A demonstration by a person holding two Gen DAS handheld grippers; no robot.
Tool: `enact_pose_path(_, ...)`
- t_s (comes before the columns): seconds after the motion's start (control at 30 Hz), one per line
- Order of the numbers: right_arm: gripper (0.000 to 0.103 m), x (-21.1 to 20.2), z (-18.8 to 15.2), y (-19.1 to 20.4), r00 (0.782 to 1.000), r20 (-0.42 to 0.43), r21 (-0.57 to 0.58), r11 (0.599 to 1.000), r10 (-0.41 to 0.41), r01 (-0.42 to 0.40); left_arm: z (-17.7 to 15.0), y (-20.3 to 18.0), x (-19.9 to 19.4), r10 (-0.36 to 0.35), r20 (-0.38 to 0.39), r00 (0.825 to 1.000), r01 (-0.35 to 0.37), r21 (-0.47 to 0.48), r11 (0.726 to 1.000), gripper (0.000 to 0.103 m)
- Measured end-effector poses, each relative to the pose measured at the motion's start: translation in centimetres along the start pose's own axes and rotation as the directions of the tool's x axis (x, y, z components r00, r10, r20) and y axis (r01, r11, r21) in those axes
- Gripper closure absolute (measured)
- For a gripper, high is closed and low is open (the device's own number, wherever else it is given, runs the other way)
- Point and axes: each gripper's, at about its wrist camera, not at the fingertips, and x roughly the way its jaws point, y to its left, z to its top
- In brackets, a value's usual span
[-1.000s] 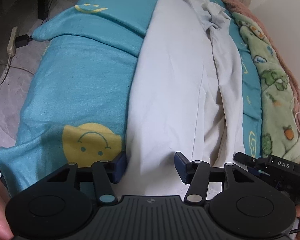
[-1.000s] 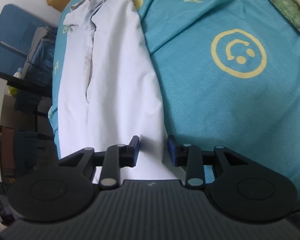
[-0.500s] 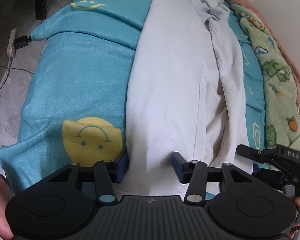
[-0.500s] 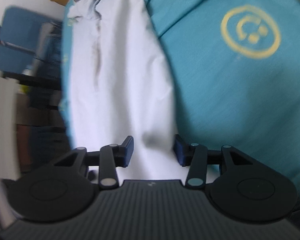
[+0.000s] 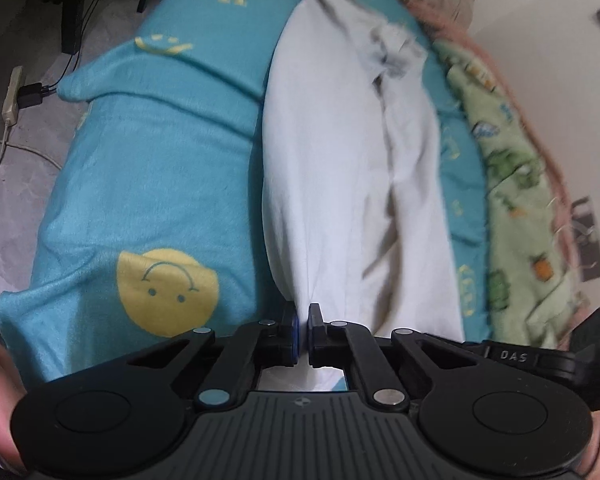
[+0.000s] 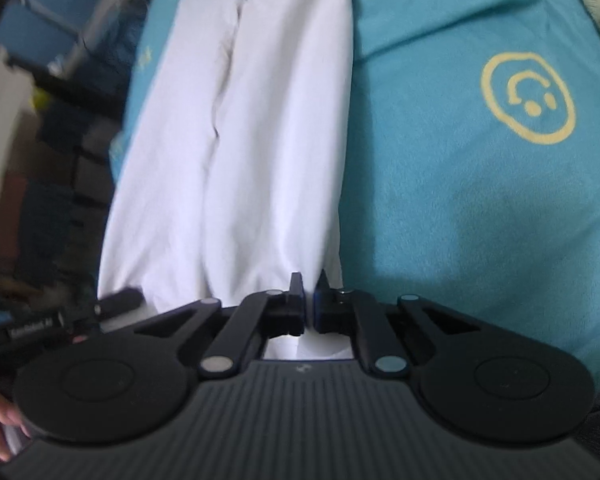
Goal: Fold clothes
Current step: 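Close both grippers on the shirt hem, then lift the hem with both grippers and lay it over onto the collar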
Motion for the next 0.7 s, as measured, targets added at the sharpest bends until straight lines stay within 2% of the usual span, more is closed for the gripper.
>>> enact_pose_path(0.1, 0.096, -3.0, 0.3, -0.3, 0.995, 0.064, 0.057, 0.995, 0.079, -0.083, 0.3, -0.6, -2.8, -0.046, 0.066, 0.997, 0.048, -0.037, 0.998, 0.099)
enact_pose_path(0.2, 0.096, -6.5, 0.6, 0.5, 0.982, 0.130, 0.048, 0.989, 0.135, -0.142, 0.5, -2.2, -4.8, -0.089, 0.132, 0.987, 0.100, -0.074, 0.992, 0.100)
enact_pose_path(0.37, 0.097, -11.6, -0.4, 1.0, 0.962, 0.210, 0.006, 0.984, 0.175, -0.180, -0.9, -4.8, -8.4, -0.130, 0.197, 0.972, 0.148, -0.079, 0.986, 0.100)
enact_pose_path(0.53, 0.096, -13.9, -2.4, -0.9, 0.947, 0.254, 0.010, 0.978, 0.197, -0.206, -4.3, -5.3, -10.7, -0.131, 0.215, 0.968, 0.157, -0.109, 0.982, 0.100)
enact_pose_path(0.7, 0.096, -15.3, -6.4, -2.9, 0.930, 0.289, 0.025, 0.970, 0.226, -0.244, -8.1, -4.2, -12.8, -0.144, 0.213, 0.966, 0.173, -0.121, 0.977, 0.100)
